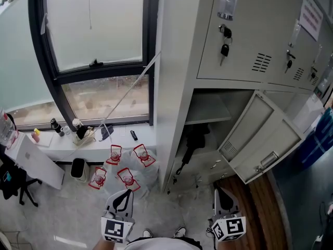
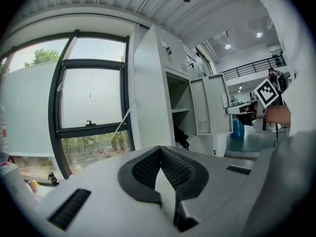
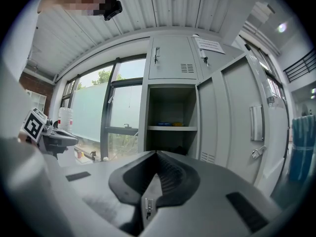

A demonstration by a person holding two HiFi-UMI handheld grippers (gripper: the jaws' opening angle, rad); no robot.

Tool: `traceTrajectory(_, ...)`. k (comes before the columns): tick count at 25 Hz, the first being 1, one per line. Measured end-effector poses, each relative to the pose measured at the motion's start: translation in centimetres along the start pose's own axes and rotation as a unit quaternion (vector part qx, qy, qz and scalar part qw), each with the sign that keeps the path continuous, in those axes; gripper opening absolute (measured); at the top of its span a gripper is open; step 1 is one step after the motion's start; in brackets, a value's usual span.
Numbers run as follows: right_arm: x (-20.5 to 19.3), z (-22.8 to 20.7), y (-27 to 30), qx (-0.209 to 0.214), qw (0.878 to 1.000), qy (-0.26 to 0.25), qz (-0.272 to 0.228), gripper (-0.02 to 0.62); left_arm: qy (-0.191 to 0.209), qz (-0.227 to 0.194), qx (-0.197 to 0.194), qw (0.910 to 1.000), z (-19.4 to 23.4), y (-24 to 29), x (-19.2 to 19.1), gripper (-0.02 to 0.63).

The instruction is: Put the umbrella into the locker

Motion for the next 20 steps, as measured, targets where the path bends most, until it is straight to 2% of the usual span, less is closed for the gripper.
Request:
traceTrajectory(11,0.6,-0.1,-2.3,-0.039,0.999,-0.015,0.012,0.015,-0.016,-0.006,-0.037,0.9992,-0.5,0.7,-0.2,0.021)
traceTrajectory(14,1.0,0.0,-2.5,-0.040,0.999,-0.019,0.010,0.015,-0.015,-0.011,-0.052,0.9985,-0.9,1.3,0.2,0.021)
traceTrajectory(20,1.3,0.3,-2.9,-0.035,0.999,-0.023,0.010,0.015,-0.013,-0.014,-0.059,0.9981,-1.1,1.2,0.5,0.021)
Point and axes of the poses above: the fingertips, and each gripper's own axes: y forward along the fingers, z to its left, x out of its top, the point moved 9 cm from there along -y, backward along the fingers, and after that the axes turned 10 degrees about -z, right-handed, at the moved point
